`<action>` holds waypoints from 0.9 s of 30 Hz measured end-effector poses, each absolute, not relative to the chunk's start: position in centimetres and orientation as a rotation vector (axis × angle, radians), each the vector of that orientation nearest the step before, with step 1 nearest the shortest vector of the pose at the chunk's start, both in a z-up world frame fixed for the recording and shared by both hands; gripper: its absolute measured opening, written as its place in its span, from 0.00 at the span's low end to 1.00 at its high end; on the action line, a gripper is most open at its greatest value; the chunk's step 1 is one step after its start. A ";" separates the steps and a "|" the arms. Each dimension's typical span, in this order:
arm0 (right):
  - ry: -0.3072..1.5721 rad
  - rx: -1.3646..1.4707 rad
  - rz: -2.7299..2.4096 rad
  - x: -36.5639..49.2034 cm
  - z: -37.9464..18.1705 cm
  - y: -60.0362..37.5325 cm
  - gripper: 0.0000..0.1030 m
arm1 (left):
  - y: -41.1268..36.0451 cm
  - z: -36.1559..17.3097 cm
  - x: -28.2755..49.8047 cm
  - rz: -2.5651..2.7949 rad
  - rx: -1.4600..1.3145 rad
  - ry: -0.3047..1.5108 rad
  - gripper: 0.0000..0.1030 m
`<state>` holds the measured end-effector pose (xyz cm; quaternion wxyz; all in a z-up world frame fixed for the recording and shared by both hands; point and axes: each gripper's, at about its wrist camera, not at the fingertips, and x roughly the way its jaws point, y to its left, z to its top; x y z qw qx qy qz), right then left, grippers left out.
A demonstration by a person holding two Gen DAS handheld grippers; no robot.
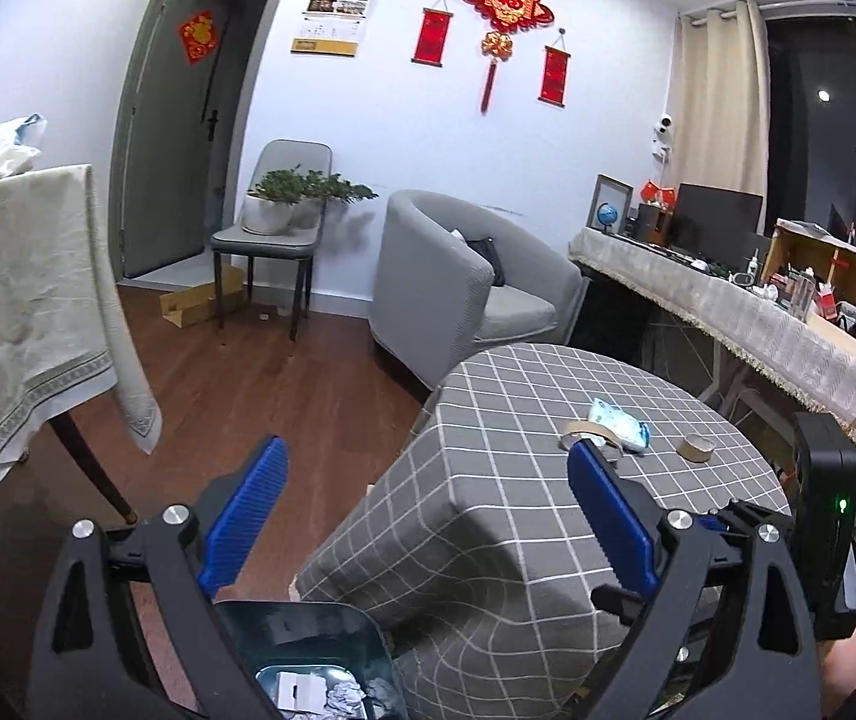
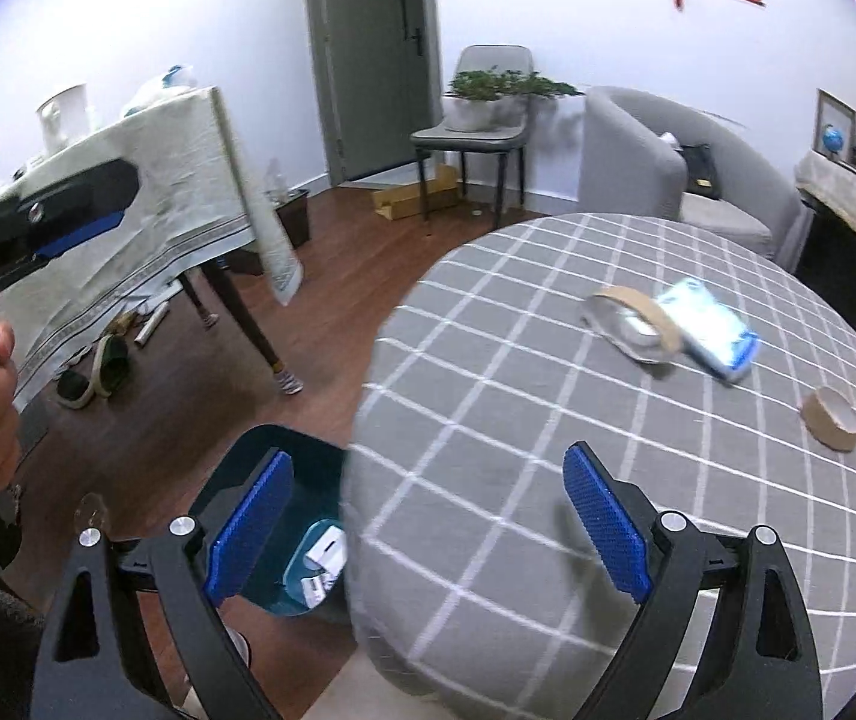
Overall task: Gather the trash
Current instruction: 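Move both tools back over the table toward the tape roll and tissue packet, then grasp the brown tape roll with the left tool while the right tool grasps the tissue packet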
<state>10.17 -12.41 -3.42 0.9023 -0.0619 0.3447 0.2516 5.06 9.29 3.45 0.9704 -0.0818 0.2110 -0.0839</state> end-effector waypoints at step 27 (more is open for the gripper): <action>0.758 -0.053 0.379 21.2 -1.9 -22.7 0.90 | -0.8 -0.5 15.7 -0.370 0.033 0.602 0.94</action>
